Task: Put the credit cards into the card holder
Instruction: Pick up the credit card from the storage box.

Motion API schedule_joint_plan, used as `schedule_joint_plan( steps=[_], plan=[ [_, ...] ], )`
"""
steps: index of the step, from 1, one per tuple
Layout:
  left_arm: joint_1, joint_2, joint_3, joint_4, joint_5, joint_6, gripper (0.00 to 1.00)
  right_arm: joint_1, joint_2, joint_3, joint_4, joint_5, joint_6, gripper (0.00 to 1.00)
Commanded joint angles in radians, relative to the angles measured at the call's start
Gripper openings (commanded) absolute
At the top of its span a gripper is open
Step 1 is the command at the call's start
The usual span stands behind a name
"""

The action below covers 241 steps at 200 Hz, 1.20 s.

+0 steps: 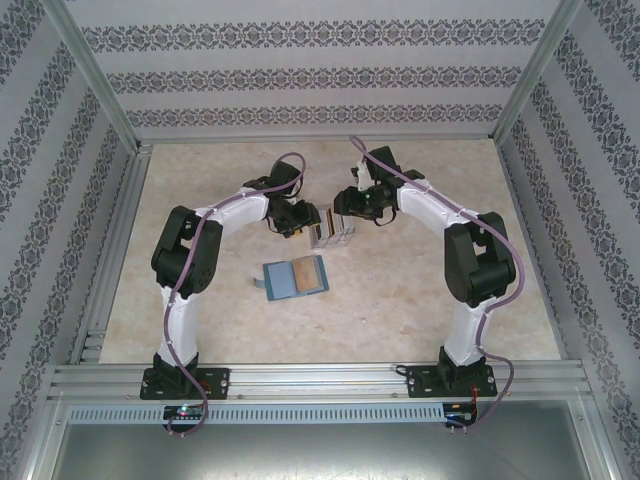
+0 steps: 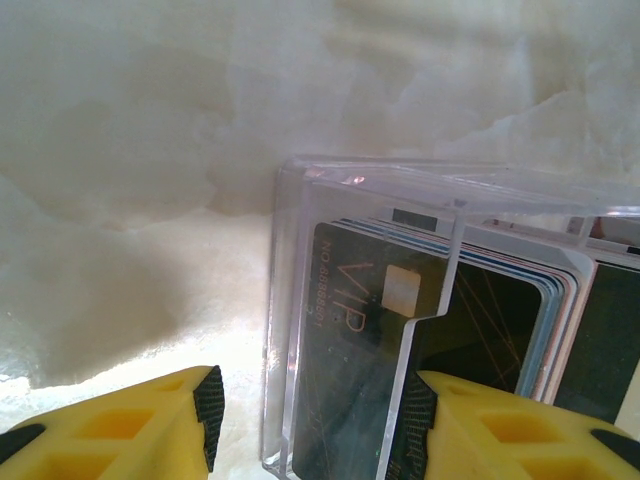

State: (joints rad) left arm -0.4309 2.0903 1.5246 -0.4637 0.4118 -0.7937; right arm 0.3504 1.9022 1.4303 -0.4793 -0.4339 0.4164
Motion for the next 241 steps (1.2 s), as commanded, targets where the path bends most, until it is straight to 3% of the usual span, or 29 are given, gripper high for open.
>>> schedule_joint_plan(
  steps=[1, 111, 174, 241],
  plan=[
    [-0.036, 0.037, 0.003, 0.066, 0.025, -0.019, 0.54, 0.017, -0.063, -0.005, 0.044, -0.092, 0.013, 0.51],
    [-0.045, 0.037, -0.003, 0.080, 0.024, -0.029, 0.54, 0.000, -0.071, -0.021, 0.089, -0.123, 0.042, 0.39],
    [-0.048, 0.036, -0.009, 0.091, 0.028, -0.033, 0.54, -0.017, -0.074, -0.037, 0.112, -0.137, 0.055, 0.17],
    [-0.049, 0.035, -0.017, 0.099, 0.027, -0.037, 0.54, -0.034, -0.081, -0.050, 0.131, -0.174, 0.070, 0.08]
  ],
)
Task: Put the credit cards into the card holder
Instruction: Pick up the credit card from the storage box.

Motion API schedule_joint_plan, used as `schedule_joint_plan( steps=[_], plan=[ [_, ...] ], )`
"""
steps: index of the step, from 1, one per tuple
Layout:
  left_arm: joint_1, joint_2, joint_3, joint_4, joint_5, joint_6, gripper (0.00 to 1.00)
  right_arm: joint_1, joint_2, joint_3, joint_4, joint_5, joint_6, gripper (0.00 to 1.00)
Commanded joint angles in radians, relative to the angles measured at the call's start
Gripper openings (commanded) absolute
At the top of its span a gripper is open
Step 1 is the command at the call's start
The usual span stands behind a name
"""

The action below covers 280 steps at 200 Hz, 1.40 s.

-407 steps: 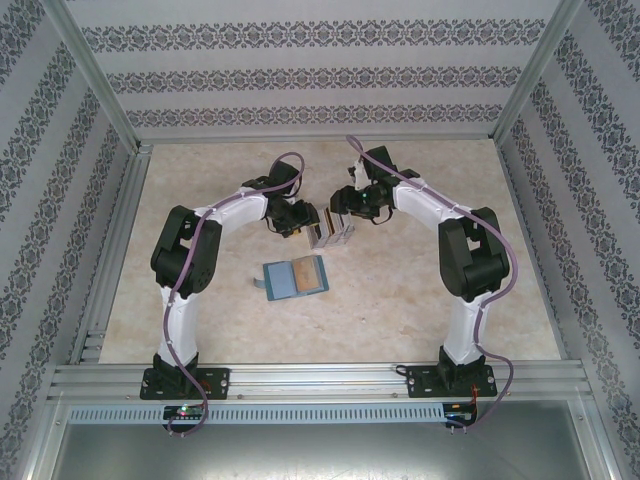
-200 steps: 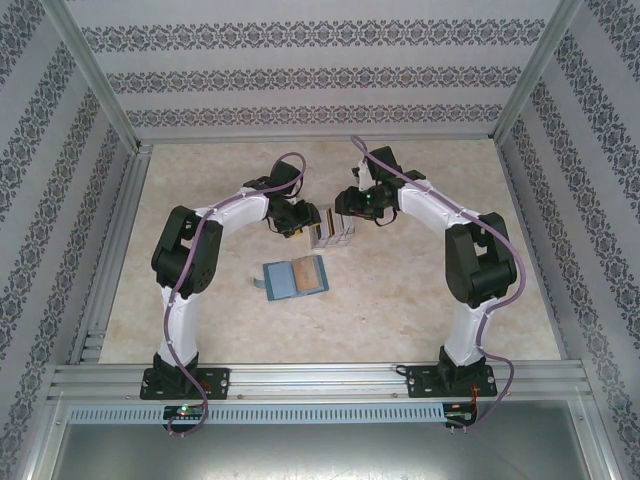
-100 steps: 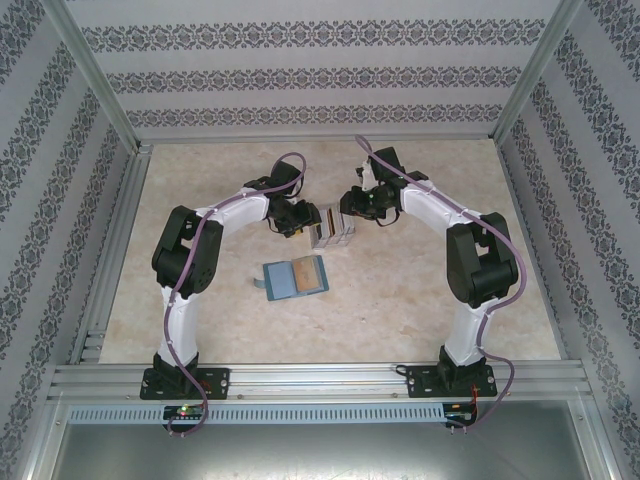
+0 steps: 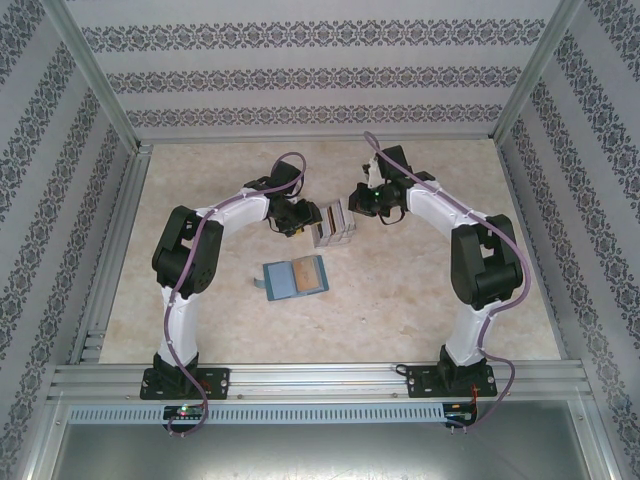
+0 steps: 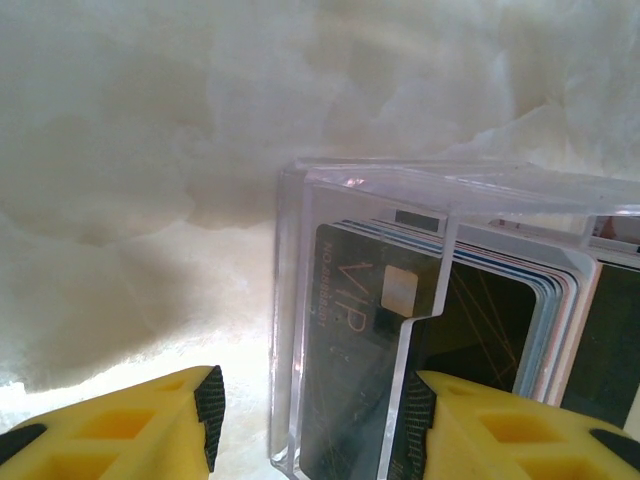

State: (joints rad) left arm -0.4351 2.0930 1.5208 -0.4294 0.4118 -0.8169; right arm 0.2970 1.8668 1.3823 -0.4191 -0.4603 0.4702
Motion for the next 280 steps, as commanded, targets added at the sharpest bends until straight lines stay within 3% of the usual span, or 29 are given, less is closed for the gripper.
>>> schedule_joint_plan(
  steps=[1, 54, 203, 280],
  plan=[
    [-0.046, 0.033, -0.013, 0.064, 0.027, -0.013, 0.54, 0.019, -0.045, -0.002, 0.072, -0.149, 0.016, 0.08],
    [-0.045, 0.033, -0.014, 0.063, 0.028, -0.013, 0.53, 0.001, -0.051, -0.017, 0.085, -0.174, 0.026, 0.00],
    [-0.044, 0.020, -0.013, 0.048, 0.019, -0.001, 0.53, -0.089, -0.138, -0.091, 0.083, -0.161, -0.021, 0.01],
    [-0.041, -0.101, -0.002, 0.001, -0.011, 0.026, 0.56, -0.140, -0.230, -0.125, 0.075, -0.159, -0.032, 0.00]
  ],
)
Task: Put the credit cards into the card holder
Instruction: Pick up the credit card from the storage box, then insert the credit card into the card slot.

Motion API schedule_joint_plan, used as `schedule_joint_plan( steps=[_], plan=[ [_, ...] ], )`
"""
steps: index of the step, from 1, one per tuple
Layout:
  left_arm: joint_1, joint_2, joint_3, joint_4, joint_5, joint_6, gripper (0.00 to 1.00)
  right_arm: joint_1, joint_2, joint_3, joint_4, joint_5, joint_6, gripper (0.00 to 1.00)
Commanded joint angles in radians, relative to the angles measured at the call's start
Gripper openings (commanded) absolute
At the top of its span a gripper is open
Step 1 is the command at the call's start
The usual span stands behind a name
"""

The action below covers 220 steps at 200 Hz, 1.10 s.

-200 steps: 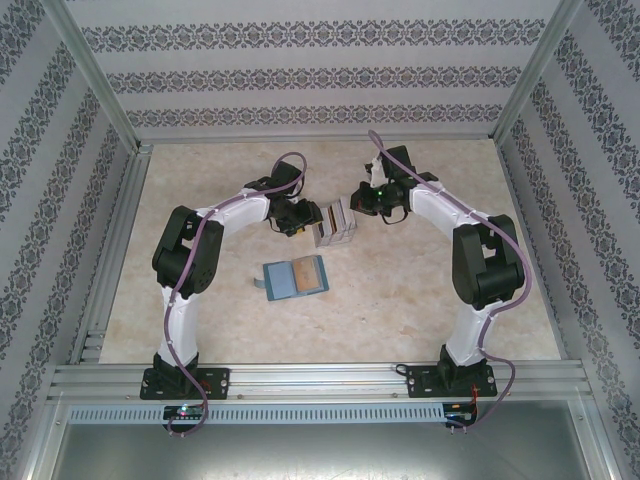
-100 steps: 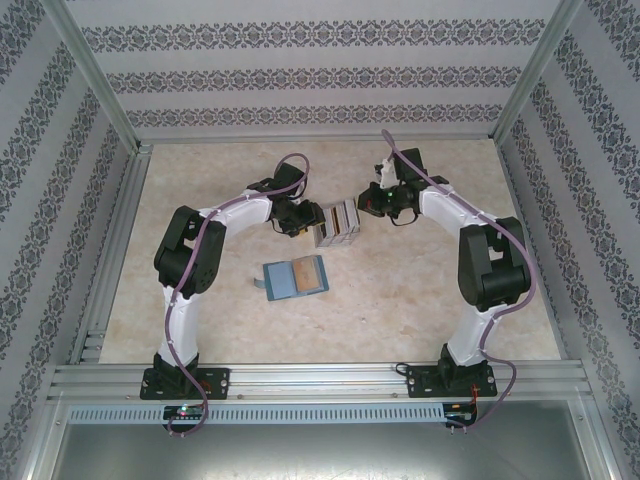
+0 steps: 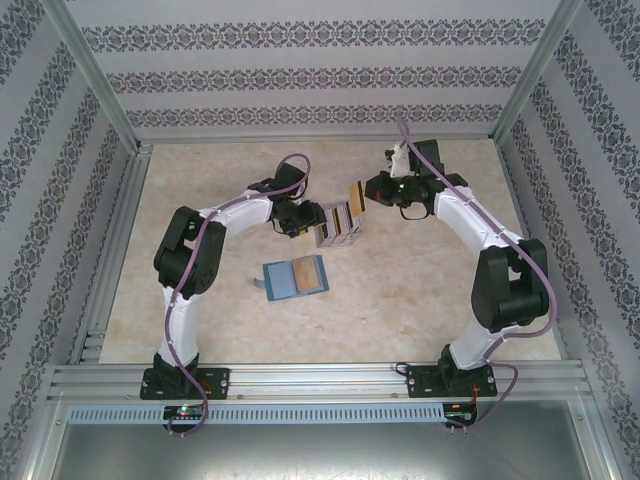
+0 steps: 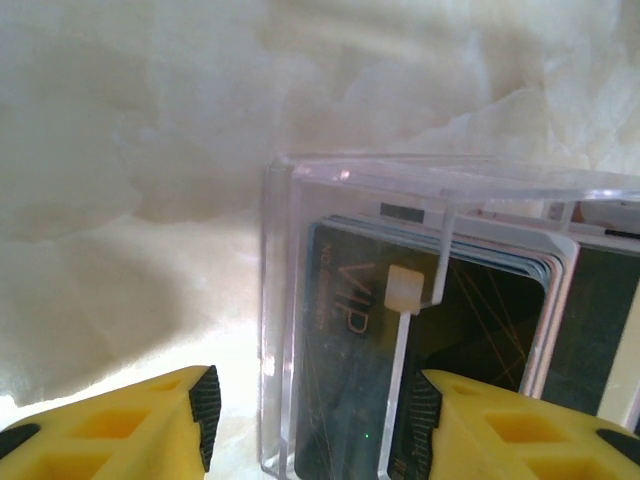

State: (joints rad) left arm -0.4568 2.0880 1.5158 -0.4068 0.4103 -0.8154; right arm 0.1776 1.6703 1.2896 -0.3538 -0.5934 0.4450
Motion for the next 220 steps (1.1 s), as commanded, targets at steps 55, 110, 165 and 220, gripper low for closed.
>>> schedule_joint_plan(
  steps=[55, 110, 165, 220],
  plan=[
    [-0.019, -0.252, -0.134, 0.288, 0.152, -0.060, 0.59, -0.034, -0.077, -0.099, 0.107, -0.204, 0.065, 0.01],
    [-0.019, -0.255, -0.232, 0.579, 0.341, -0.193, 0.59, -0.037, -0.106, -0.190, 0.317, -0.396, 0.222, 0.01],
    [-0.022, -0.235, -0.236, 0.714, 0.404, -0.278, 0.55, -0.036, -0.100, -0.225, 0.469, -0.470, 0.348, 0.01],
    [-0.026, -0.255, -0.238, 0.674, 0.404, -0.255, 0.15, -0.034, -0.090, -0.233, 0.487, -0.472, 0.361, 0.01]
  ],
)
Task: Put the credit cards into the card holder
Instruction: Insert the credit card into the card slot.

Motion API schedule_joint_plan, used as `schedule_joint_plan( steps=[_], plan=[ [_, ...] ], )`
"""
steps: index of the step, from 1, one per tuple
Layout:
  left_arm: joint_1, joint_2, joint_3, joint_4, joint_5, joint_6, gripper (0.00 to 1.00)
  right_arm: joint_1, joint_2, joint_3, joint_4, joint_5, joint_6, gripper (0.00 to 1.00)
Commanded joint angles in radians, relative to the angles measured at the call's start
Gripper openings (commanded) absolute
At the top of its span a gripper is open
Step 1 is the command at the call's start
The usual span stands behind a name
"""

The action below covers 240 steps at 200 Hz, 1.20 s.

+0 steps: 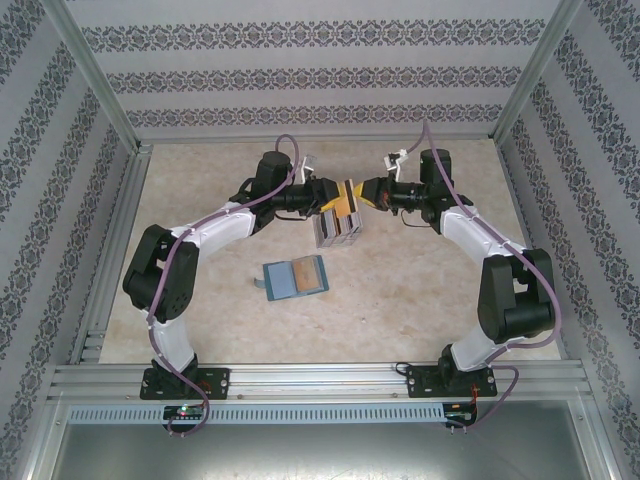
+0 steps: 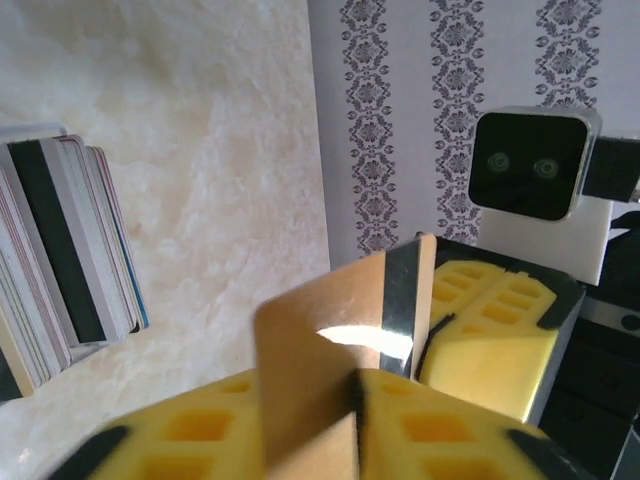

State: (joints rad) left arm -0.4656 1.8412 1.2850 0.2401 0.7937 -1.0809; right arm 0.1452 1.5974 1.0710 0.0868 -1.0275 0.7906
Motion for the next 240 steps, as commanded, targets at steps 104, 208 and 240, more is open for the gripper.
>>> schedule_joint_plan(
  steps=[104, 208, 240],
  plan=[
    [-0.011, -0.108, -0.082, -0.103, -0.036, 0.082, 0.00, -0.003, -0.081, -0.022, -0.209, 0.109, -0.186, 0.21],
    [0.014, -0.432, -0.427, -0.458, -0.242, 0.225, 0.00, 0.060, -0.185, -0.194, -0.327, 0.260, -0.335, 0.35],
    [0.063, -0.480, -0.556, -0.389, -0.206, 0.256, 0.00, 0.181, -0.201, -0.259, -0.296, 0.303, -0.338, 0.35]
  ],
)
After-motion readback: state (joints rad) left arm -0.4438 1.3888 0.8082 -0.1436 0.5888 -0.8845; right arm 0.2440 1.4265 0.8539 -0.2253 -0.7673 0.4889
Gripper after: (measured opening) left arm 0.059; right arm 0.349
